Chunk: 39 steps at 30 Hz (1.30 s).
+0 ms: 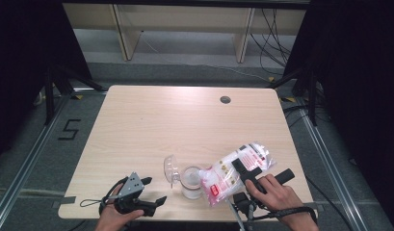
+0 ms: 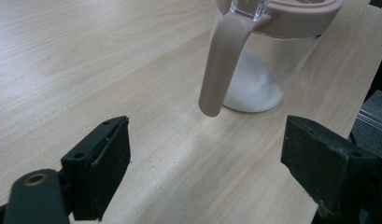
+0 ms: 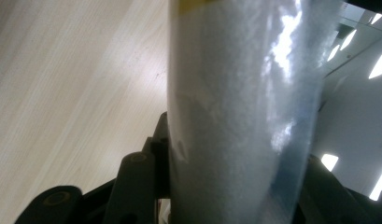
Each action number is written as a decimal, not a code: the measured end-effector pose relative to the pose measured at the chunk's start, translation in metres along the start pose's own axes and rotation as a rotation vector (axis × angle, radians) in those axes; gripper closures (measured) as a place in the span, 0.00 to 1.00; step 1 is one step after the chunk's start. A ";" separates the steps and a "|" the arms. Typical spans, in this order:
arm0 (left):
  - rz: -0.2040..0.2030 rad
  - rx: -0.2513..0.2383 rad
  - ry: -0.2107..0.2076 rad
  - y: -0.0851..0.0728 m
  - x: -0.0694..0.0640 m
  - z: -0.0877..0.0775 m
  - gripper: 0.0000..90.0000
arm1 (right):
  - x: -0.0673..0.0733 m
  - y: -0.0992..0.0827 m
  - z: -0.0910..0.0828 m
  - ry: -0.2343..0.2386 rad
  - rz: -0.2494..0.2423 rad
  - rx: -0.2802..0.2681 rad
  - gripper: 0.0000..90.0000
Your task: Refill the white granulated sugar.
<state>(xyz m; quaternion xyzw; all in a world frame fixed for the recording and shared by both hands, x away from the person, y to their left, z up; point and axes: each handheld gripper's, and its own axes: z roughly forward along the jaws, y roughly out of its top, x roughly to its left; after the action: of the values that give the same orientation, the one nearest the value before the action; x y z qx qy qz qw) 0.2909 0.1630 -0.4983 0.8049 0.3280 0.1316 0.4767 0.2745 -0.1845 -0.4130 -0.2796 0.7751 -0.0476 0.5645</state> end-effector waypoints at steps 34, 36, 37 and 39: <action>-0.004 0.001 0.001 0.000 0.000 0.000 0.17 | 0.001 0.000 0.000 -0.001 0.011 -0.003 0.69; -0.001 0.000 0.001 0.000 0.000 0.000 0.17 | 0.000 0.000 0.000 0.002 0.005 -0.004 0.69; -0.001 0.000 0.001 0.000 0.000 0.000 0.17 | 0.000 0.000 0.000 -0.001 0.004 -0.005 0.69; -0.001 0.000 0.002 0.000 0.000 0.000 0.17 | 0.000 0.000 0.000 0.001 0.002 -0.005 0.69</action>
<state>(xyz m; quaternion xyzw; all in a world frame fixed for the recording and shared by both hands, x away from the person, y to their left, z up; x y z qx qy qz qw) 0.2909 0.1630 -0.4982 0.8048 0.3286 0.1321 0.4764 0.2746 -0.1842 -0.4129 -0.2802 0.7760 -0.0452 0.5634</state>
